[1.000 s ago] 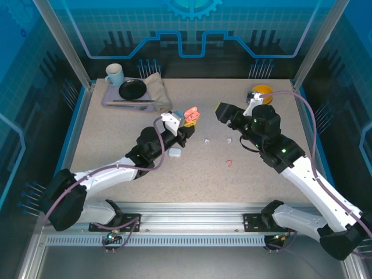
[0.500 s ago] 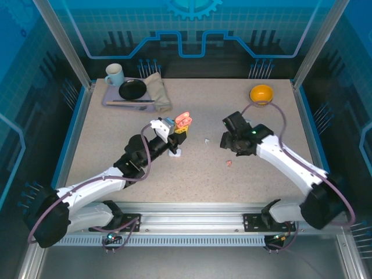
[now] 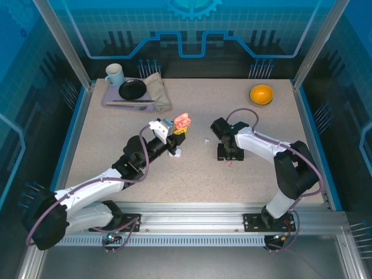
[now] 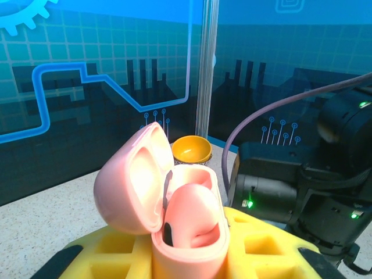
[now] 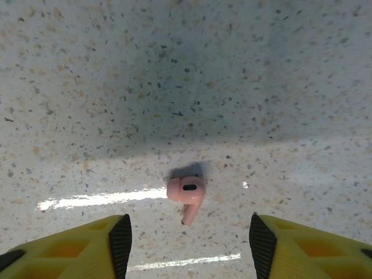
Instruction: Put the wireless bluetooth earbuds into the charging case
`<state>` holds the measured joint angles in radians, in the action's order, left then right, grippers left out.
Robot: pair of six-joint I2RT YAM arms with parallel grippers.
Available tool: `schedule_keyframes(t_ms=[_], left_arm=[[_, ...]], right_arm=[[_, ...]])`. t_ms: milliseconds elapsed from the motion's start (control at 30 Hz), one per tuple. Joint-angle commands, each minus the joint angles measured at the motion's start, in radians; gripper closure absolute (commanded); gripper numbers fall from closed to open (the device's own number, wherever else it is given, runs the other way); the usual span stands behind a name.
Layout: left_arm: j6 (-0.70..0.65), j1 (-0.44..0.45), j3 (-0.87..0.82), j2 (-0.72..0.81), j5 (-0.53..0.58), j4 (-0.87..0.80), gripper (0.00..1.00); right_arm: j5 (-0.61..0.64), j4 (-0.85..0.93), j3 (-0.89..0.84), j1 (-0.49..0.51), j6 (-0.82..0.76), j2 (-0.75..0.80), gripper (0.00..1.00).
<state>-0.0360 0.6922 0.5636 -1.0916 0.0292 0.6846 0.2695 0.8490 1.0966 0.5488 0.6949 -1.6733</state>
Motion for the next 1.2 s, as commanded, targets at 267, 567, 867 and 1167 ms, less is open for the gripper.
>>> schedule_keyframes(t_ms=[267,567,867,1167], left_arm=[[-0.023,0.007,-0.020,0.018,0.009,0.018,1.00],[-0.025,0.007,-0.021,0.018,0.016,0.019,1.00],[-0.026,0.008,-0.018,0.003,0.018,0.032,1.00],[-0.023,0.008,-0.017,-0.008,0.018,0.043,1.00]], right_arm=[[-0.039,-0.027,0.026,-0.019,-0.046,-0.088,0.46],[-0.032,-0.050,0.008,-0.039,-0.038,-0.107,0.50],[-0.044,-0.068,-0.002,-0.048,-0.021,-0.123,0.52],[-0.037,-0.068,-0.024,-0.050,-0.006,-0.121,0.55]])
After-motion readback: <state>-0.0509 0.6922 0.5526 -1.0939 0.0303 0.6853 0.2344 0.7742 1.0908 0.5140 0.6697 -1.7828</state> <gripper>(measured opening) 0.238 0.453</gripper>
